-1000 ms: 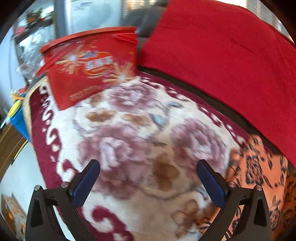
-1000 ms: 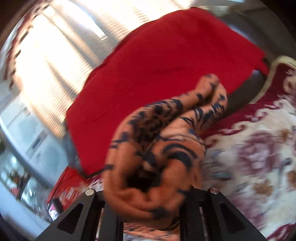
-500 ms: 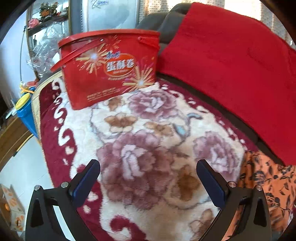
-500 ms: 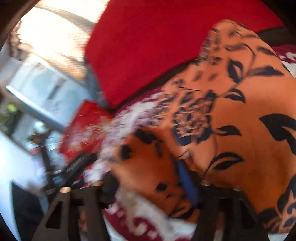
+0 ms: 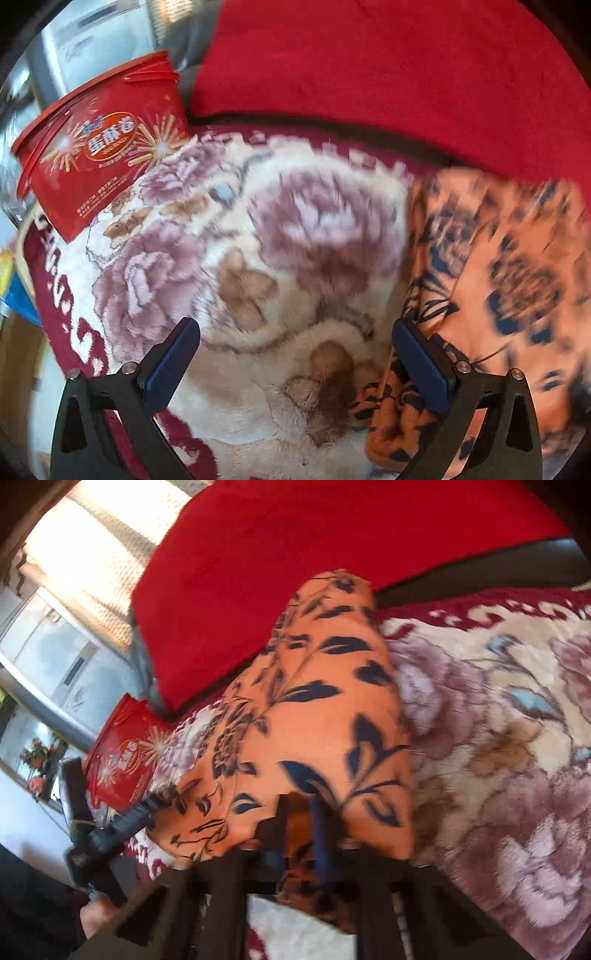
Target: Fold small clothes
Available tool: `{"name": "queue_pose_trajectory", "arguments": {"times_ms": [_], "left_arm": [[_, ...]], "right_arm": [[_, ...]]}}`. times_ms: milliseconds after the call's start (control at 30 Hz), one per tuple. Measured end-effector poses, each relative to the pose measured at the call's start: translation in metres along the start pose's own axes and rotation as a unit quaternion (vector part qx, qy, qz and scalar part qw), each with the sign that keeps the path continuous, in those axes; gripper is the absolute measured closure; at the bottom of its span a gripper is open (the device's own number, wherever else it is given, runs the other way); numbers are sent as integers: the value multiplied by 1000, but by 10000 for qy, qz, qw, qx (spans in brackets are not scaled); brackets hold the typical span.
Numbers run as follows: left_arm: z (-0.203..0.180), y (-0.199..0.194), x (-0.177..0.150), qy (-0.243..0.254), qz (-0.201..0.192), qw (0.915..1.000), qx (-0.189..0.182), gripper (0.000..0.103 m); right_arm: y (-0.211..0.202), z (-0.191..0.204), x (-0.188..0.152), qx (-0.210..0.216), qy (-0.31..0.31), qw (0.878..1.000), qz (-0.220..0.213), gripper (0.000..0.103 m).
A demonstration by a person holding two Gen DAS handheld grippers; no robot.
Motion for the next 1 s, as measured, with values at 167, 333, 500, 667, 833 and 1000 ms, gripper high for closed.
{"name": "queue_pose_trajectory", "arguments": {"times_ms": [167,333,500,667,833,1000], "left_arm": [[0,-1,7,-184,-53,9996,-193,0],[-4,1,10,-108,-125,9998,-137,0],[-7,6,12,-33,-84,9998,-170,0],[-7,-13,18,24,-463,9987,-202,0],[-19,-48,16,376,-1111,9927,-289,0],[-41,-50,2,845,-1138,9894,-303,0]], "right_arm": [[-14,14,24,-166,-237,9994,-166,93],[1,25,78,-1011,-260,9942,-247,90],[50,-16,109,-1510,131,9883,192,94],[43,-23,116,-1009,572,9932,134,95],[-2,15,78,-620,-14,9981,-3,88],[-25,33,11,-644,-541,9964,108,87]]}}
Point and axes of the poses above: each gripper's, at about its wrist camera, not at the fingertips, and y roughly the way its jaws point, z to its left, x to its top, the point moved 10 cm from there along y, roughly the way its jaws point, and after that the axes turned 11 degrees about z, right-handed, at the moved point
